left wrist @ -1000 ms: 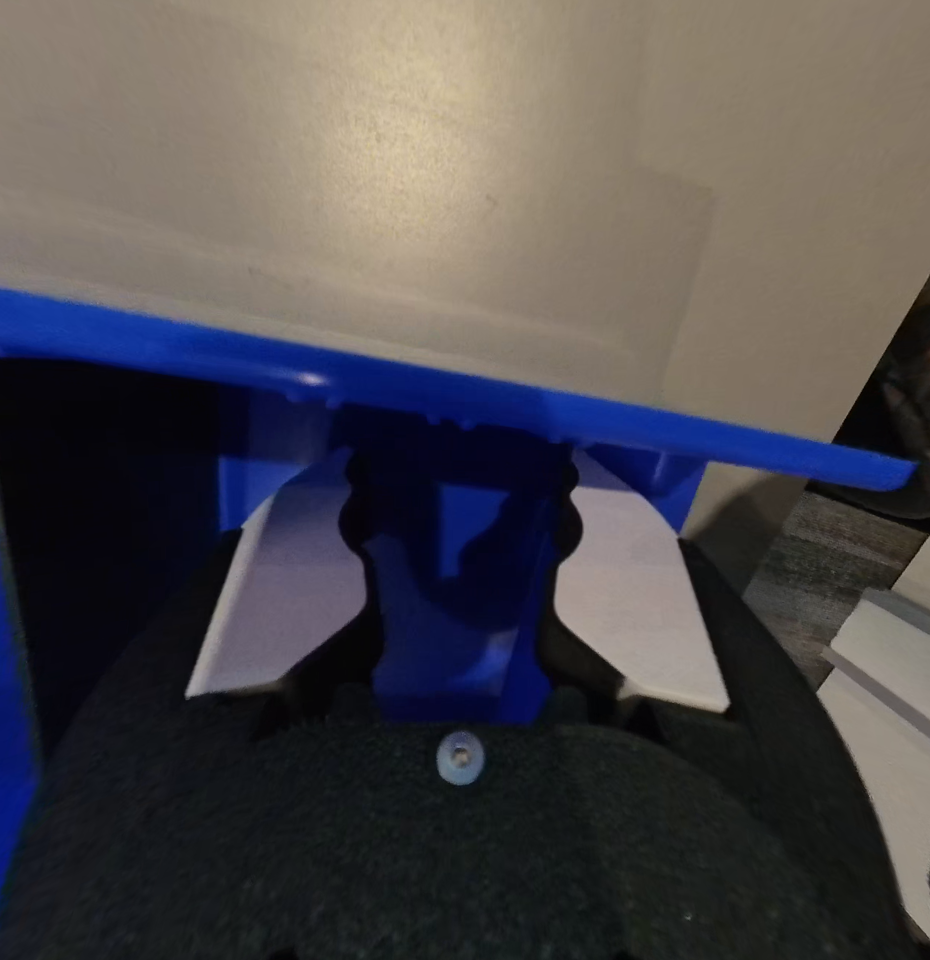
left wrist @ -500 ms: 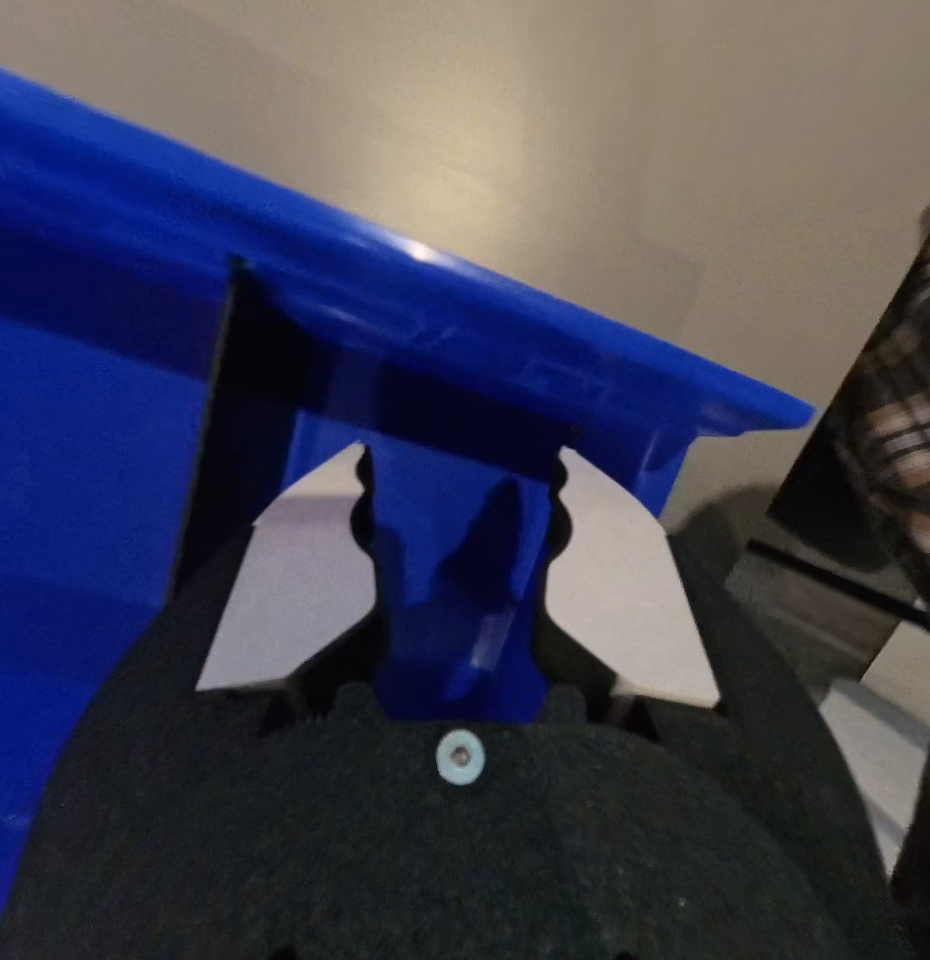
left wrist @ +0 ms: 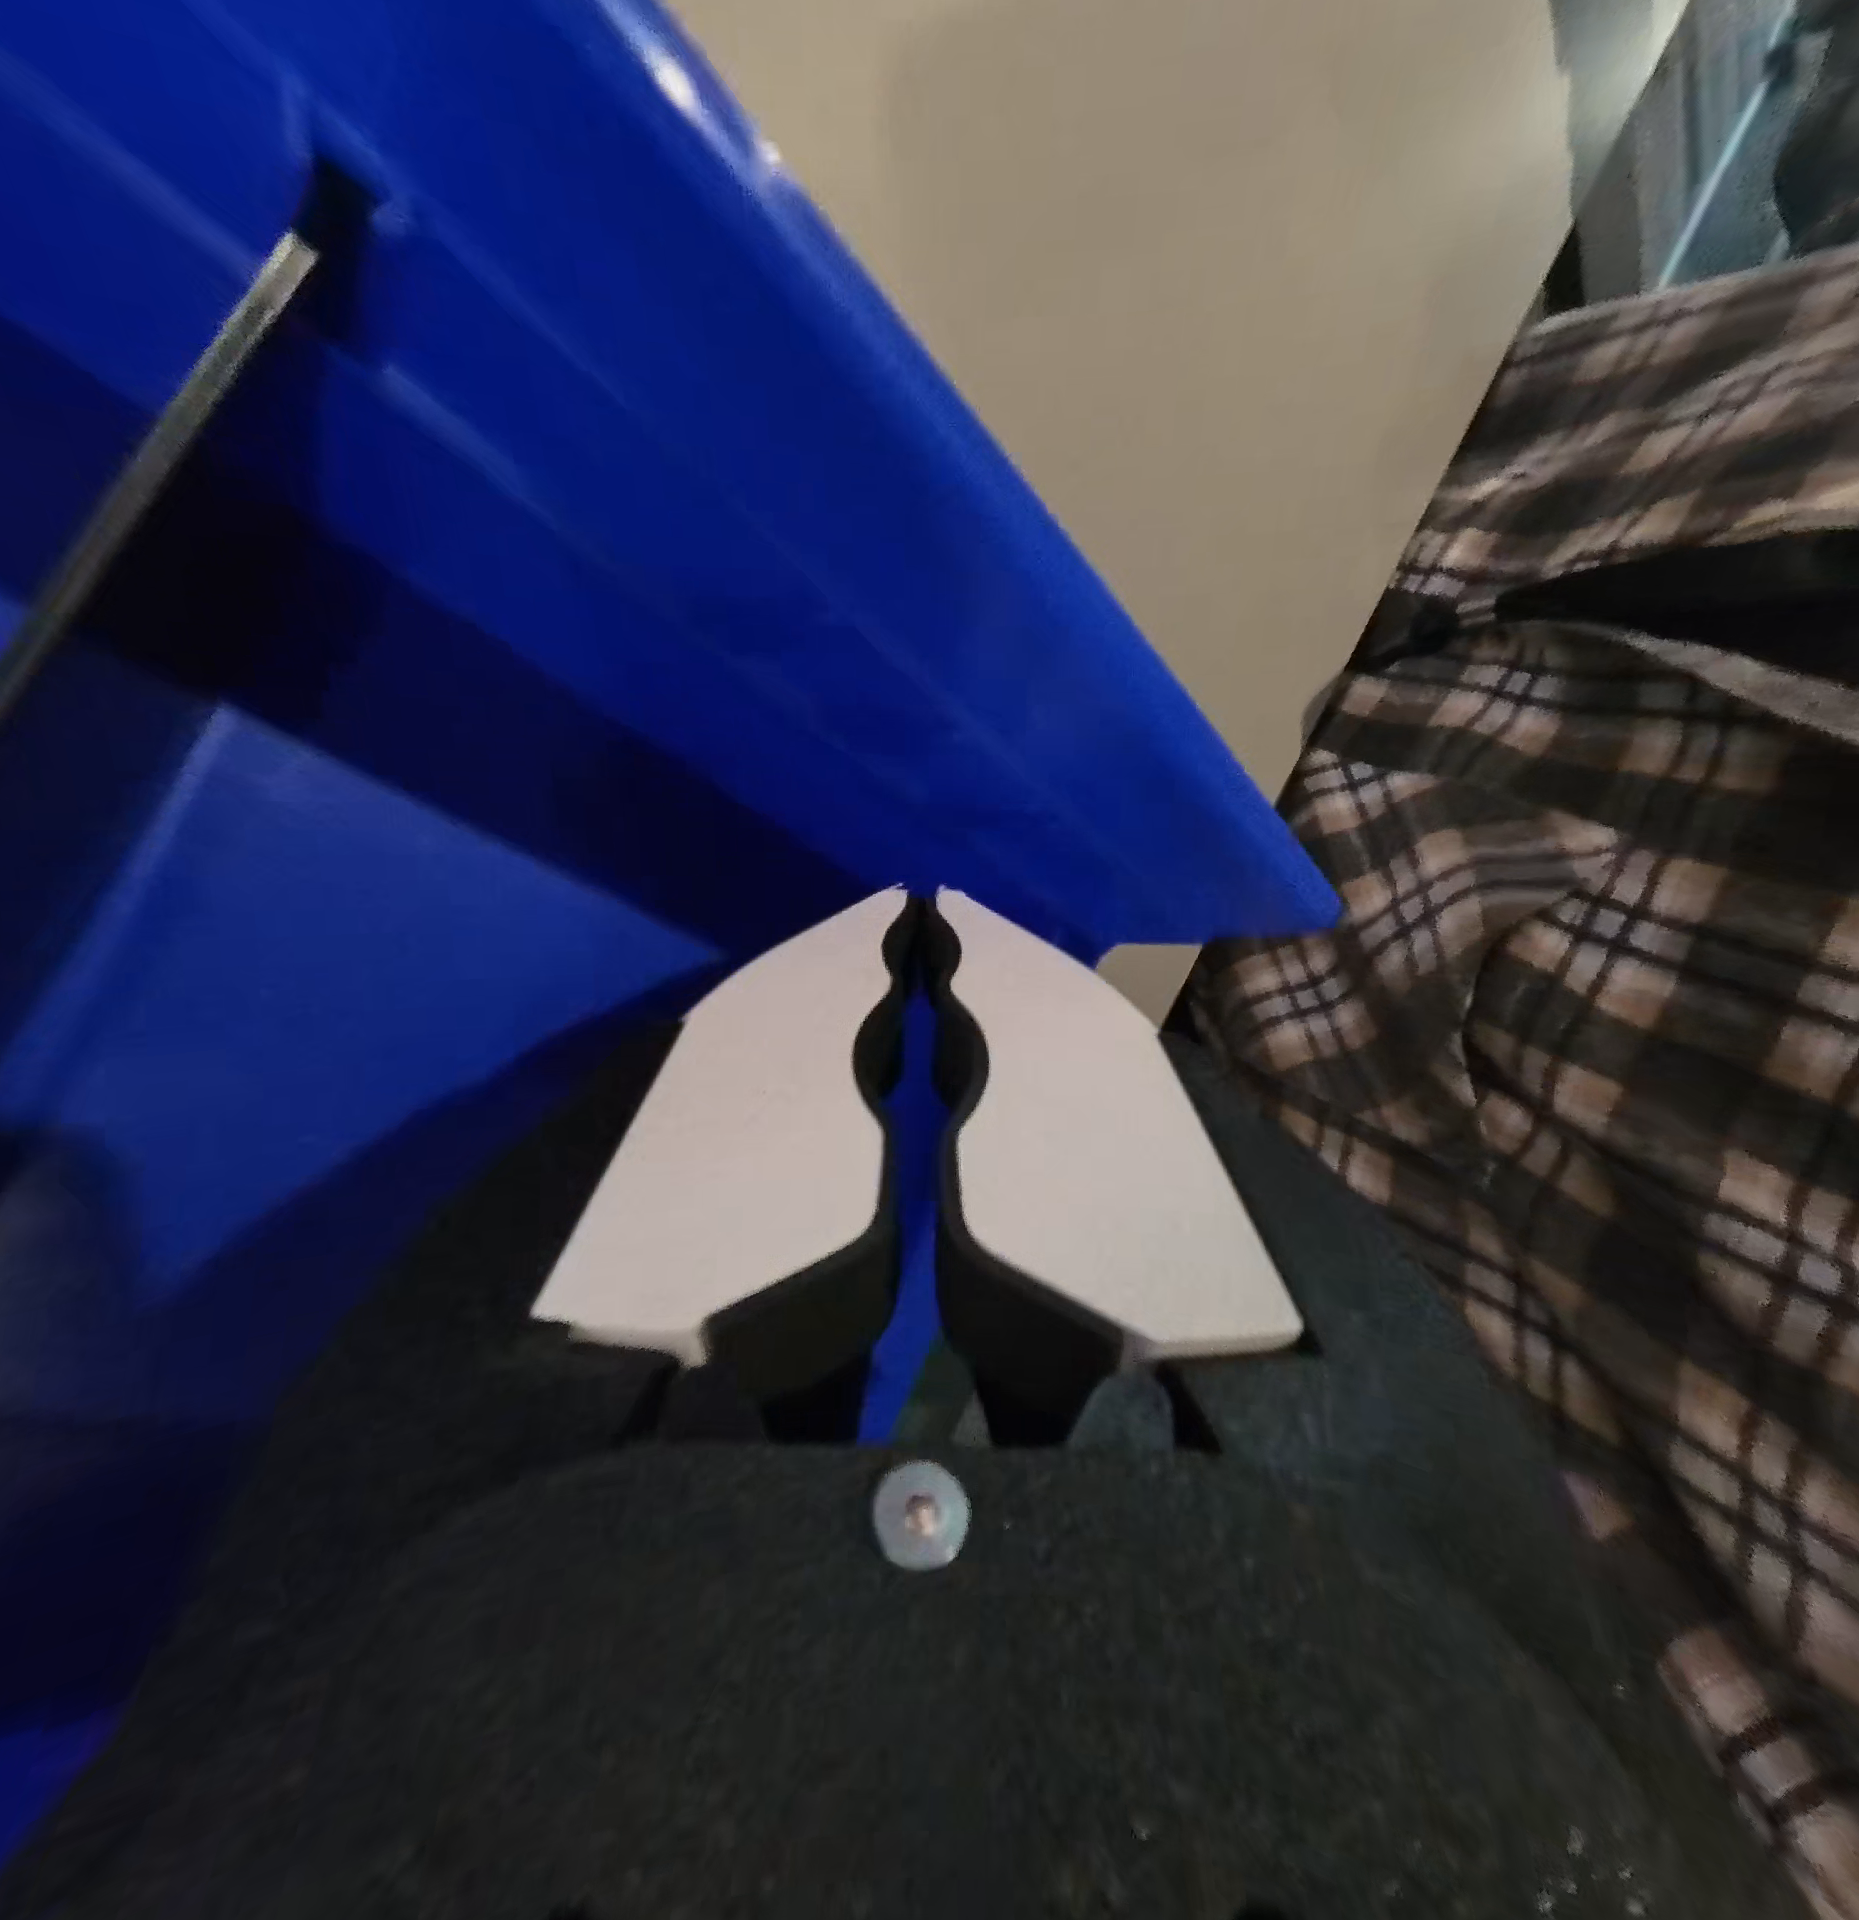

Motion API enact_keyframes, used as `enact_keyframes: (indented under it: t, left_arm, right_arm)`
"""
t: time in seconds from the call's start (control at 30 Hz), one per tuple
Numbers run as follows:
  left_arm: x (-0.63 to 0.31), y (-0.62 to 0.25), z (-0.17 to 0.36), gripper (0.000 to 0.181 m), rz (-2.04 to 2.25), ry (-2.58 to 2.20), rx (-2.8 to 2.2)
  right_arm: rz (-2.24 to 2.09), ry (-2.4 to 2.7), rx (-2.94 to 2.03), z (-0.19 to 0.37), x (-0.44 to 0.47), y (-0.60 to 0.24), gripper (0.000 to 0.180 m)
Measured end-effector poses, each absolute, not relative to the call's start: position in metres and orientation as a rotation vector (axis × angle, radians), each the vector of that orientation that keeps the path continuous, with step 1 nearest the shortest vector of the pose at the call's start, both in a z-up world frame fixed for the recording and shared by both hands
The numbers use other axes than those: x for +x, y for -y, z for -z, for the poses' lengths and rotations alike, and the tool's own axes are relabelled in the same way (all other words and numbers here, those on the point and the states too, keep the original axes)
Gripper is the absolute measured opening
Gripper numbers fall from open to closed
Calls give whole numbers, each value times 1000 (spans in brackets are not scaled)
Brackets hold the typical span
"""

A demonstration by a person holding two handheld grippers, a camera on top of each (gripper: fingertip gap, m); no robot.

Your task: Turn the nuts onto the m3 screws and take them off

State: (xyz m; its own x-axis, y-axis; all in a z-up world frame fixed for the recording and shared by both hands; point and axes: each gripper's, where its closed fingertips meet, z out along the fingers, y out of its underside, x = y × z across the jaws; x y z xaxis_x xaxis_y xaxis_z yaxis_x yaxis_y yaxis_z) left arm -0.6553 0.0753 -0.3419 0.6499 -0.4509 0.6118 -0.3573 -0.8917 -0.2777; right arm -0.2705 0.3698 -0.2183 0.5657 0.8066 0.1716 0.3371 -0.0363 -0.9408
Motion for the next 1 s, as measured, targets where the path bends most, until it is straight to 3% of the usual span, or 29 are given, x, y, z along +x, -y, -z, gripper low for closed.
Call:
enact_keyframes:
  t: [0.57,1.0]
  left_arm:
    - [-642,-59,360,0,1198,-362,-2980]
    - [-663,-61,373,0,728,-401,-3114]
  right_arm:
    - [-517,970,-1612,219,-271,-370,88]
    - [-519,929,-1596,217,-254,-367,88]
